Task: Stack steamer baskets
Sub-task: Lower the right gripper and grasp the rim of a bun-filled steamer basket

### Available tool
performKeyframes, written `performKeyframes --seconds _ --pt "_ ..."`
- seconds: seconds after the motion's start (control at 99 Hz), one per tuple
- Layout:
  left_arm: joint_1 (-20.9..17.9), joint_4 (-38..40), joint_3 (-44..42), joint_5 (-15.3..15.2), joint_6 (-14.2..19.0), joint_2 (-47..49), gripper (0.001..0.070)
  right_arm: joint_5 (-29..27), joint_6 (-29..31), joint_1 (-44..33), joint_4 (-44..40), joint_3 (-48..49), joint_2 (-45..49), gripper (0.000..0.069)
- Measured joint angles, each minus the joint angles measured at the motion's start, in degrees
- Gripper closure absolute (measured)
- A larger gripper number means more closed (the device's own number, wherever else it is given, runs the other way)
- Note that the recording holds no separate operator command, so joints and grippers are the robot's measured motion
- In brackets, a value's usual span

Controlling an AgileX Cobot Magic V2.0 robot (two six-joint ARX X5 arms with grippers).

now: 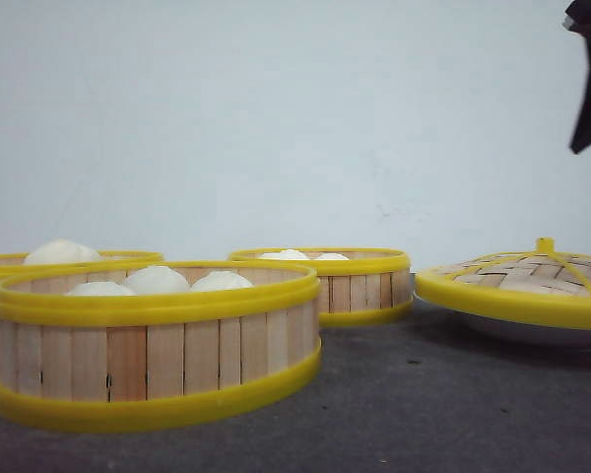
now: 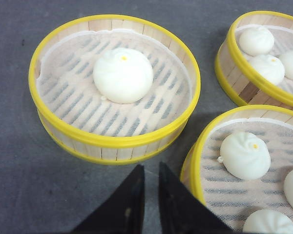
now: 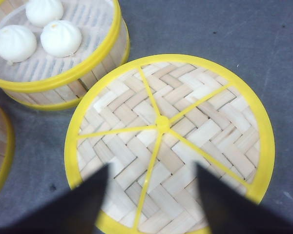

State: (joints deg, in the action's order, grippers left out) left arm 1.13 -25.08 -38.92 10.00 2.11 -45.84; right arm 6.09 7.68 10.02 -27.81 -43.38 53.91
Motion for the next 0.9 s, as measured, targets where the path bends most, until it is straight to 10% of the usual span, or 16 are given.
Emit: performKeyframes --seconds 0.232,0.899 --pt "0.00 0.17 0.00 0.00 -0.59 0.00 0.0337 0.04 0.00 0.09 2.01 0.00 0.35 0.0116" --pt "0.02 0.35 0.00 -0.02 -0.63 0.00 0.0322 4.74 0.11 4.24 0.61 -36.28 46.38 0.0154"
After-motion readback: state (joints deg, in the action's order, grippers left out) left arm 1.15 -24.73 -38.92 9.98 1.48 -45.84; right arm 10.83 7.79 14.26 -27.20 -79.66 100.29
